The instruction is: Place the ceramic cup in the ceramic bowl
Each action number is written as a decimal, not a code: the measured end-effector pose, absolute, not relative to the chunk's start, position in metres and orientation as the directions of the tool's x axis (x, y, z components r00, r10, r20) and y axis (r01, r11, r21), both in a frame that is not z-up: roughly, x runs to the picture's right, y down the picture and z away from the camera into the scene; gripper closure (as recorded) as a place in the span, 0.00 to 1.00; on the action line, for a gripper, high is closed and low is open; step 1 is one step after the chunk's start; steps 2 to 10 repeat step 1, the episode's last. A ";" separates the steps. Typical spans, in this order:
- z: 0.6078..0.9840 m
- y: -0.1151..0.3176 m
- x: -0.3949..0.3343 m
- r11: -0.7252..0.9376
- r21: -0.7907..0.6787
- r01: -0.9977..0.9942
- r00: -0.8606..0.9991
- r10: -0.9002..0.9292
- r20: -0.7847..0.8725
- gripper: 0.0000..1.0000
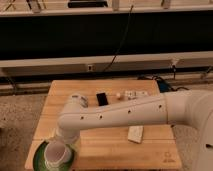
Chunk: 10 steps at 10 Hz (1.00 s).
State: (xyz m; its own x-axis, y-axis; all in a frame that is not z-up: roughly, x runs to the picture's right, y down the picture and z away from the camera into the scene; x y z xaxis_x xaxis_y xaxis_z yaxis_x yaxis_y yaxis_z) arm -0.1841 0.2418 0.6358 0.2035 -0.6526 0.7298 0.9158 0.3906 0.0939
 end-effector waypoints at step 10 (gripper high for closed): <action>0.630 0.230 -0.182 0.386 0.093 0.918 0.208 -0.666 0.716 0.20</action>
